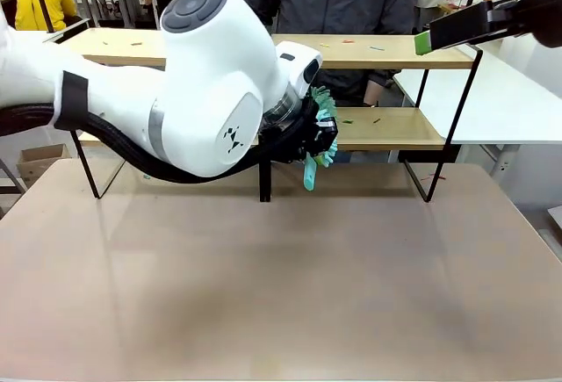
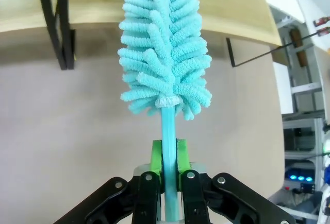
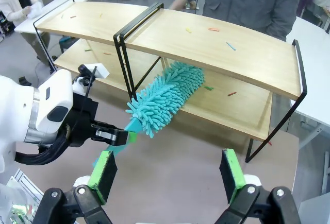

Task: Clean the shelves.
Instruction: Clean a randomly selected level of the Shelf with the Duster.

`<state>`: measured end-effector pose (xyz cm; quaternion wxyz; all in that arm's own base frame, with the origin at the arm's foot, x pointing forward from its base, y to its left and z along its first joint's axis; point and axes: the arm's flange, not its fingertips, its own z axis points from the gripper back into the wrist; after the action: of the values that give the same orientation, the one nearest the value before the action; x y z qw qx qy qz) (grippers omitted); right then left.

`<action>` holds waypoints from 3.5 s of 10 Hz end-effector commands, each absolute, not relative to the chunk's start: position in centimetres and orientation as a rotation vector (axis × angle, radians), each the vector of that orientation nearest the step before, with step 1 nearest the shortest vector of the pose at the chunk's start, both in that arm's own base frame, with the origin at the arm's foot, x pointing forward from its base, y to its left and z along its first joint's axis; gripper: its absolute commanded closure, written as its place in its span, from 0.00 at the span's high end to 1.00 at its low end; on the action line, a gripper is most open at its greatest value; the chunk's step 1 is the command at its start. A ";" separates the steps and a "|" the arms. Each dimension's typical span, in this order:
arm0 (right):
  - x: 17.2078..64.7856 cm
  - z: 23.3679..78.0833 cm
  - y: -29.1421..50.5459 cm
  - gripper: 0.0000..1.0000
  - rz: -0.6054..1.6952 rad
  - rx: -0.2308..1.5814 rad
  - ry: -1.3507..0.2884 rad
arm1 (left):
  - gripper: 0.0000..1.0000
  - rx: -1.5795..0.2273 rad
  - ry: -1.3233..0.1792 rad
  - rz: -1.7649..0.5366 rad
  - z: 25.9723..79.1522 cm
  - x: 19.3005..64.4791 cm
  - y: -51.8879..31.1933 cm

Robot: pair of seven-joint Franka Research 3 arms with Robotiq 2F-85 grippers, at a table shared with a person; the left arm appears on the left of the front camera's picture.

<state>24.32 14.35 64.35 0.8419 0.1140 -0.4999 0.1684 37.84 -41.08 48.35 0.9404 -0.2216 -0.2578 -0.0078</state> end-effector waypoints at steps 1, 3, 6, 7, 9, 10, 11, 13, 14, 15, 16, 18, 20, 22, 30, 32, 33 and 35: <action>24.4 64.4 14.4 1.00 0.354 0.242 -1.057 | 0.12 -0.441 -0.492 -0.006 48.3 39.6 -43.4; 24.4 64.4 14.4 1.00 0.354 0.242 -1.057 | 0.12 -0.465 -0.458 0.009 48.3 40.1 -43.6; 24.4 64.4 14.4 1.00 0.354 0.242 -1.057 | 0.12 -0.553 -0.342 0.003 48.3 40.8 -45.1; 24.4 64.4 14.4 1.00 0.354 0.242 -1.057 | 0.12 -0.552 -0.329 0.002 48.0 41.1 -46.0; 24.4 64.4 14.4 1.00 0.354 0.242 -1.057 | 0.12 -0.570 -0.290 0.017 47.9 41.9 -47.2; 24.4 64.4 14.4 1.00 0.354 0.242 -1.057 | 0.12 -0.578 -0.274 0.010 48.1 42.1 -47.9; 24.4 64.4 14.4 1.00 0.354 0.242 -1.057 | 0.12 -0.598 -0.252 -0.045 48.5 42.0 -48.7; 24.4 64.4 14.4 1.00 0.354 0.242 -1.057 | 0.12 -0.617 -0.209 -0.112 48.9 42.1 -49.8; 24.4 64.4 14.4 1.00 0.354 0.242 -1.057 | 0.12 -0.617 -0.169 -0.164 48.9 42.3 -50.0; 24.4 64.4 14.4 1.00 0.354 0.242 -1.057 | 0.12 -0.586 -0.119 -0.233 48.9 42.3 -50.0; 24.4 64.4 14.4 1.00 0.354 0.242 -1.057 | 0.12 -0.556 -0.028 -0.405 49.4 41.9 -49.1; 24.4 64.4 14.4 1.00 0.354 0.242 -1.057 | 0.12 -0.729 0.164 -0.657 52.0 39.9 -46.3; 24.4 64.4 14.4 1.00 0.354 0.242 -1.057 | 0.12 -0.751 0.142 -0.701 54.0 38.3 -43.8; 24.4 64.4 14.4 1.00 0.354 0.242 -1.057 | 0.12 -0.737 0.137 -0.686 54.2 38.0 -43.1; 24.4 64.4 14.4 1.00 0.354 0.242 -1.057 | 0.12 -0.827 0.214 -0.794 55.6 32.9 -34.9; 24.4 64.4 14.4 1.00 0.354 0.242 -1.057 | 0.12 -0.849 0.213 -0.814 55.0 32.5 -34.8; 24.4 64.4 14.4 1.00 0.354 0.242 -1.057 | 0.12 -0.854 0.215 -0.816 55.2 32.4 -34.9; 24.4 64.4 14.4 1.00 0.354 0.242 -1.057 | 0.12 -0.855 0.192 -0.816 56.5 32.2 -32.1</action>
<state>24.32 14.36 64.34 0.8419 0.1139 -0.4999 0.1685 32.82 -34.41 55.58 0.8344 -0.3850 0.1059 -0.3798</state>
